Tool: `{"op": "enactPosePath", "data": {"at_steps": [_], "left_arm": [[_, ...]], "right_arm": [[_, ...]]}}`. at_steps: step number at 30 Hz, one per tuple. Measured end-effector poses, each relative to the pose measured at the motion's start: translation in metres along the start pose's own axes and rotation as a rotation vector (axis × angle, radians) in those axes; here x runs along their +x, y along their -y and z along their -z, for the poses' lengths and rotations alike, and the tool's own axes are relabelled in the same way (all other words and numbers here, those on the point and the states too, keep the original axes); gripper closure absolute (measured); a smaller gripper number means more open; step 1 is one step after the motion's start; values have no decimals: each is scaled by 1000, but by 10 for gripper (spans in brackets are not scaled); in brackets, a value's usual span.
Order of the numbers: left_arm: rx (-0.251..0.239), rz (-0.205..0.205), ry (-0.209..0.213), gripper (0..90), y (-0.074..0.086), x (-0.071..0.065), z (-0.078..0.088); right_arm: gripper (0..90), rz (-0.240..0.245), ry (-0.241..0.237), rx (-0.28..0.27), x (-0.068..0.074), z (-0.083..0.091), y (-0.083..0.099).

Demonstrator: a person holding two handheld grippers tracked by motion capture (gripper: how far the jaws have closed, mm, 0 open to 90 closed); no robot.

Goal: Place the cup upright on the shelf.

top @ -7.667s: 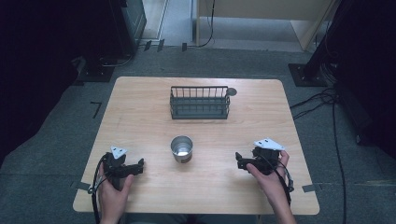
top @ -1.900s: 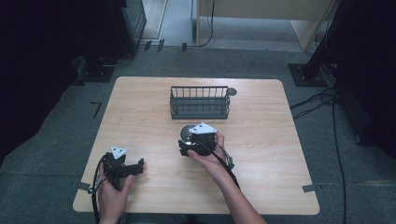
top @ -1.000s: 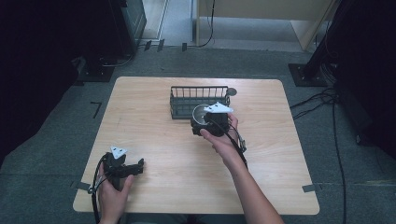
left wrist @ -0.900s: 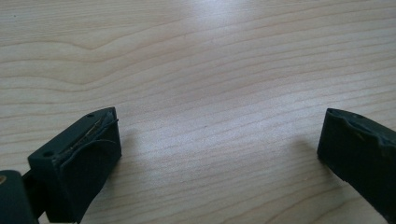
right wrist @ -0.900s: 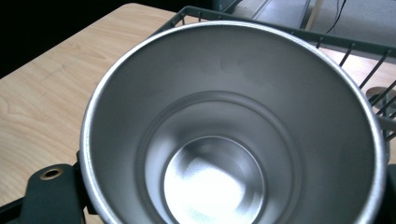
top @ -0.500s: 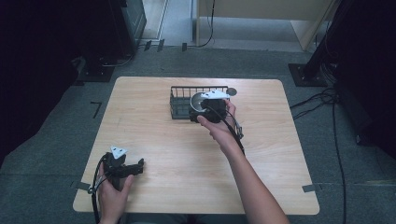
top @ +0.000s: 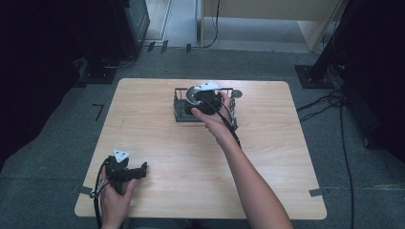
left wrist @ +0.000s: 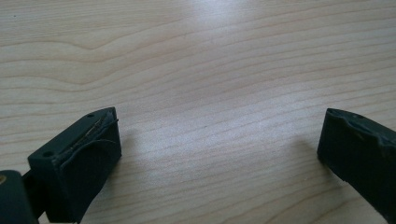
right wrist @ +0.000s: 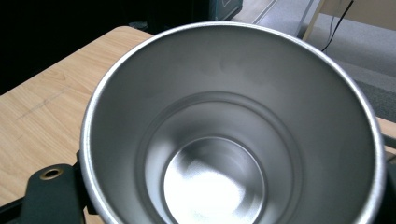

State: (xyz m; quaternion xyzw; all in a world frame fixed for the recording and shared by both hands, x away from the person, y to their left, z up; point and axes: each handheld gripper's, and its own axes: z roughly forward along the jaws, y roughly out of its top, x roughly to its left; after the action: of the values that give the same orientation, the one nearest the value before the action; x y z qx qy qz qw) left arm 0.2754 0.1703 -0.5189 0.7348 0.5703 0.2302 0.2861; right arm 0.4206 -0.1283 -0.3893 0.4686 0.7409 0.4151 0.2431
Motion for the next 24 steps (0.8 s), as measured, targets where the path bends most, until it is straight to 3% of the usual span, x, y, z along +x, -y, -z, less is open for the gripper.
{"op": "enactPosePath", "data": {"at_steps": [24], "left_arm": [[-1,0,0,0,0,0,0]], "right_arm": [[179,-49,21,9,-4,-49,-33]]}}
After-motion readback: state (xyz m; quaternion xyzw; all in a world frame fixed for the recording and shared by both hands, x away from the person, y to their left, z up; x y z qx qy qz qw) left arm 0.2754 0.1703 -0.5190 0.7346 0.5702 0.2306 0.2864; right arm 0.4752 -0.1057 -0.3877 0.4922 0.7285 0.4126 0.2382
